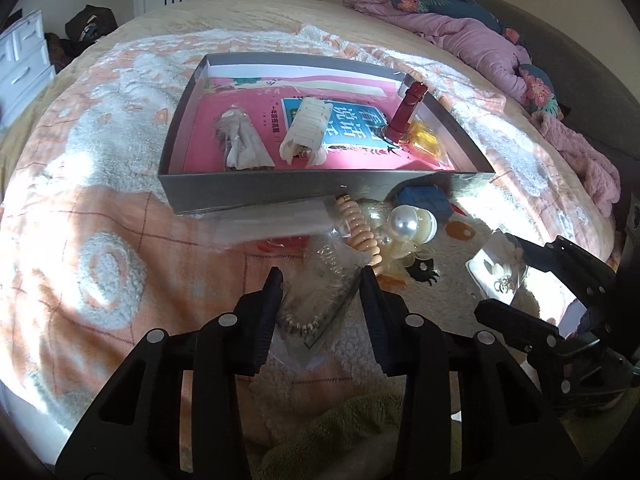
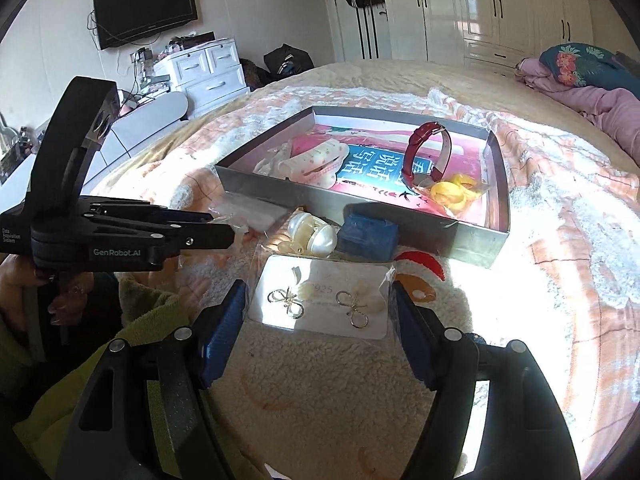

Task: Organize jewelry
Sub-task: 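Grasp the clear bag with silver comb with the left tool while the right tool grasps the earring card, then carry the bag and earring card over the grey box with both tools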

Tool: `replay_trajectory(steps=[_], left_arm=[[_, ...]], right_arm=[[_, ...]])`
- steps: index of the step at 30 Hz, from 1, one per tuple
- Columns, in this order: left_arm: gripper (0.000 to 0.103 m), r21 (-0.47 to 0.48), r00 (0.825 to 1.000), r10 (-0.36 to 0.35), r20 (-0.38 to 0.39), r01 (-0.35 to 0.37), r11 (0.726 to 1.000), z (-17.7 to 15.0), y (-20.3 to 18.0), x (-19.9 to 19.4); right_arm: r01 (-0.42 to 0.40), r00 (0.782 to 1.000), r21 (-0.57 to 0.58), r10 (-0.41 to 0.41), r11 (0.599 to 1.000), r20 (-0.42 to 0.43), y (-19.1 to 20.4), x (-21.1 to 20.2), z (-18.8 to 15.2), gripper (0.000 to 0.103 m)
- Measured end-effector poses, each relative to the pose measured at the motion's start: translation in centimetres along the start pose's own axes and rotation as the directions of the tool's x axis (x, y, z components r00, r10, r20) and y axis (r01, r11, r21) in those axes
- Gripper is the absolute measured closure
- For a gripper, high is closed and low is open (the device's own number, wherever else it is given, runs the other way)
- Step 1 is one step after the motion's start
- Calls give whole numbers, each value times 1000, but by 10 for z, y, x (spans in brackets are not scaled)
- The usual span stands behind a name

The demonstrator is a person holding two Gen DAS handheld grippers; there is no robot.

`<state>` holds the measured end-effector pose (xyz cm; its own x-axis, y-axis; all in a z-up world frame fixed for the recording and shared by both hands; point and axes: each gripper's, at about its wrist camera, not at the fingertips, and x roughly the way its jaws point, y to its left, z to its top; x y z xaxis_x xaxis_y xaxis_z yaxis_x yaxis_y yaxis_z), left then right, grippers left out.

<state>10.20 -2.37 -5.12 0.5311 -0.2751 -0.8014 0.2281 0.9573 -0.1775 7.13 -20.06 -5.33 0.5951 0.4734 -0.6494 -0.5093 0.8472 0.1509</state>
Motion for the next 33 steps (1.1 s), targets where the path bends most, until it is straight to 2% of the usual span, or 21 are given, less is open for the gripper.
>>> replay_trajectory(steps=[11, 25, 33], left_arm=[[72, -35, 994, 46, 101, -43, 998, -1, 16, -39], [72, -81, 979, 94, 180, -81, 993, 5, 38, -67], [72, -81, 975, 94, 201, -79, 994, 10, 40, -72]], right_arm=[[-3, 999, -21, 4, 1000, 34, 9, -17, 9, 33], [-12, 998, -39, 15, 999, 65, 20, -21, 26, 33], [3, 996, -32, 0, 999, 84, 17, -23, 35, 33]])
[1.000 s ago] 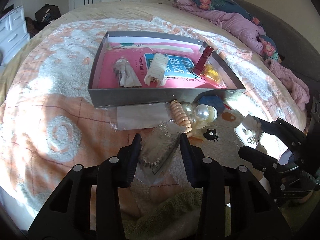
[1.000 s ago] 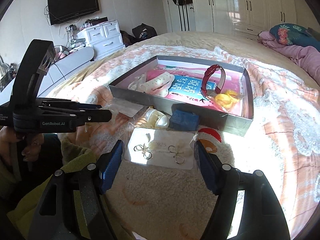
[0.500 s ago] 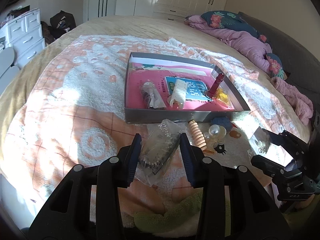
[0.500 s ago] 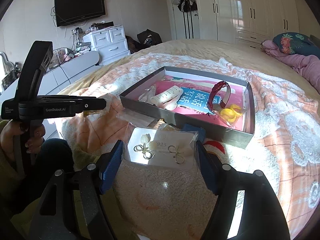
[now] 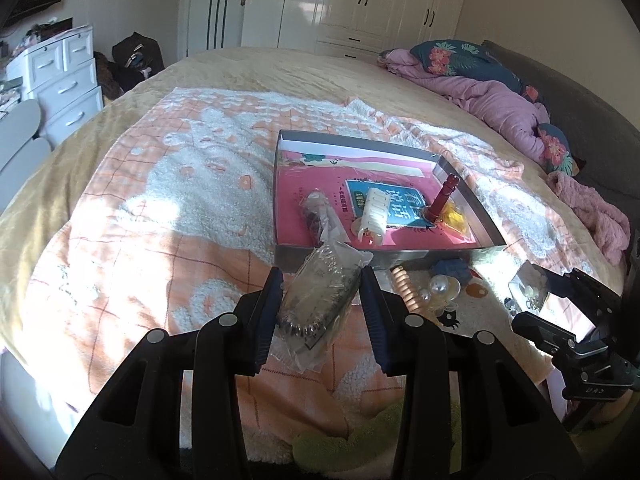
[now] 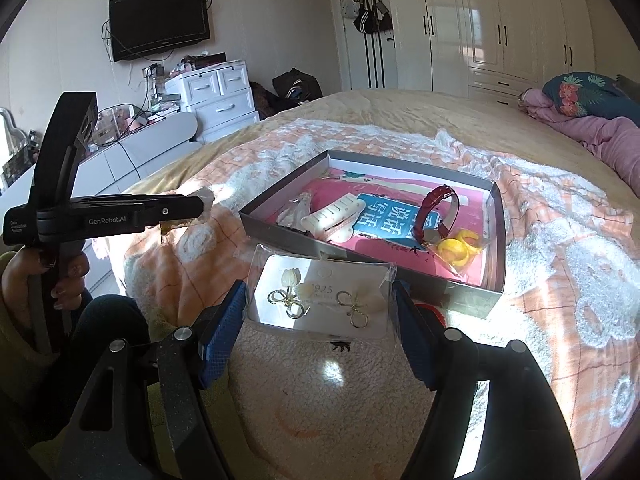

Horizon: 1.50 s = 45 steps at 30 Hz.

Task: Organize jewelry
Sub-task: 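Carry the bag and earring card over the grey box with both tools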

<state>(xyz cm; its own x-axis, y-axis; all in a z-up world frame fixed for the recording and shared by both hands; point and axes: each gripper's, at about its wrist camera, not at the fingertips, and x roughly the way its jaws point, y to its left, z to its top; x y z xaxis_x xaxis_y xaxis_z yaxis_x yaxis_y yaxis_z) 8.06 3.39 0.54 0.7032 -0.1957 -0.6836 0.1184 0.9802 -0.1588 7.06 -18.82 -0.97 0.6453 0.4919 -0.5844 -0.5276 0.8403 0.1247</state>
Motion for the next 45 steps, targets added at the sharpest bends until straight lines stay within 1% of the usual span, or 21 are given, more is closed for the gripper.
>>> replay_trajectory(steps=[10, 19, 26, 28, 30, 34, 45], left_arm=[[72, 28, 1000, -24, 20, 24, 999, 13, -13, 0], [72, 64, 999, -47, 19, 46, 997, 28, -30, 9], [72, 92, 998, -63, 15, 62, 994, 39, -42, 18], [72, 102, 998, -57, 7, 56, 993, 42, -46, 23], [72, 104, 998, -68, 1, 68, 992, 46, -49, 27], [72, 113, 998, -70, 0, 69, 991, 54, -54, 34], [72, 150, 997, -82, -5, 82, 985, 72, -67, 56]], right_arm=[[35, 999, 18, -36, 999, 23, -12, -3, 7, 33], [66, 996, 35, -68, 997, 54, -28, -8, 17, 33], [88, 991, 57, -94, 994, 99, -43, -15, 34, 33], [93, 988, 63, -100, 994, 118, -49, -18, 39, 33], [101, 985, 60, -109, 993, 135, -53, -21, 46, 33], [116, 979, 69, -126, 991, 163, -62, -24, 56, 33], [142, 975, 89, -154, 986, 157, -80, -13, 65, 33]])
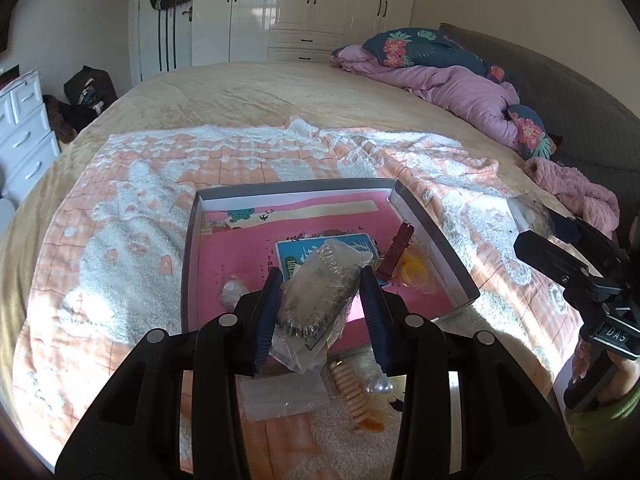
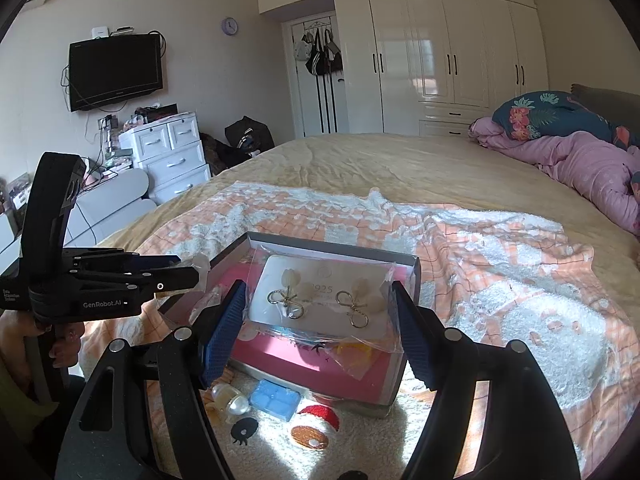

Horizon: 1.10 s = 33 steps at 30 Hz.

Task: Organize jewelry
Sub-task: 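Carry the bag and earring card over the grey box with both tools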

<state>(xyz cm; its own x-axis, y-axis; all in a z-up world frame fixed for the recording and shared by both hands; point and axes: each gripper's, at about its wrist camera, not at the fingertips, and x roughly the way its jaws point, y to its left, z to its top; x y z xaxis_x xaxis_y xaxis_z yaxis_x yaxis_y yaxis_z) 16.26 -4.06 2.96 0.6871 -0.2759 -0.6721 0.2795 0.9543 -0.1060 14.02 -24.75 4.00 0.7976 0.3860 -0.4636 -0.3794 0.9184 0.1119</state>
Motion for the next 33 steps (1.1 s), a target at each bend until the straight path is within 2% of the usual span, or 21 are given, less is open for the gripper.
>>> replay_trajectory(steps=[12, 33], left_arm=[[72, 26, 998, -42, -36, 43, 999, 11, -11, 34], [72, 79, 977, -136, -164, 151, 985, -9, -31, 92]], right_arm=[[44, 999, 10, -44, 999, -26, -15, 10, -2, 33], [99, 988, 14, -96, 995, -122, -35, 46, -28, 33]])
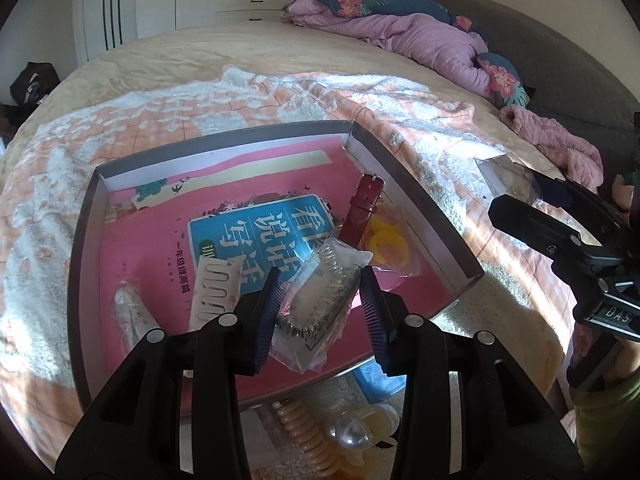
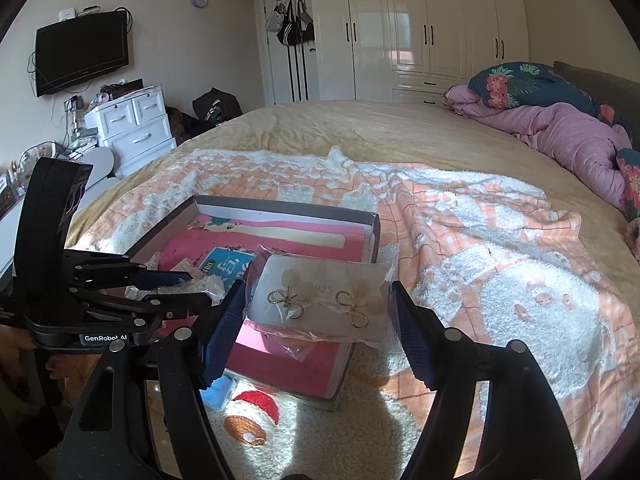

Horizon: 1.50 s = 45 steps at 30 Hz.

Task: Organize jewelry
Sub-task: 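Carry the bag and earring card over the grey box with both tools, then lower the bag and card into the box and open both tools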

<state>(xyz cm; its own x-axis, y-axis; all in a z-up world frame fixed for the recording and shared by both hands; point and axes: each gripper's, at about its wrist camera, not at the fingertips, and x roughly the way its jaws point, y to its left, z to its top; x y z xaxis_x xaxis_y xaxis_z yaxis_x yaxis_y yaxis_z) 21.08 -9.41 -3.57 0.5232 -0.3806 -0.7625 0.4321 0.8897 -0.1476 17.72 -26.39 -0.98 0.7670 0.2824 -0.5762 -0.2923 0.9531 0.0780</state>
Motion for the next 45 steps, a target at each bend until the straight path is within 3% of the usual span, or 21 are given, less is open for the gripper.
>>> replay_trajectory(steps=[12, 16, 32, 45], left_arm=[[72, 8, 999, 30, -41, -30, 1000, -1, 11, 21], [72, 12, 997, 71, -24, -71, 997, -2, 17, 19], [71, -8, 995, 95, -5, -95, 995, 1, 31, 18], [70, -21, 997, 77, -10, -77, 997, 1, 32, 16]], right_arm=[[-19, 997, -52, 16, 998, -72, 13, 30, -7, 33], [-32, 995, -61, 26, 998, -98, 19, 41, -11, 33], [-65, 983, -94, 47, 993, -175, 41, 70, -18, 32], [-31, 991, -17, 29, 999, -128, 23, 43, -18, 14]])
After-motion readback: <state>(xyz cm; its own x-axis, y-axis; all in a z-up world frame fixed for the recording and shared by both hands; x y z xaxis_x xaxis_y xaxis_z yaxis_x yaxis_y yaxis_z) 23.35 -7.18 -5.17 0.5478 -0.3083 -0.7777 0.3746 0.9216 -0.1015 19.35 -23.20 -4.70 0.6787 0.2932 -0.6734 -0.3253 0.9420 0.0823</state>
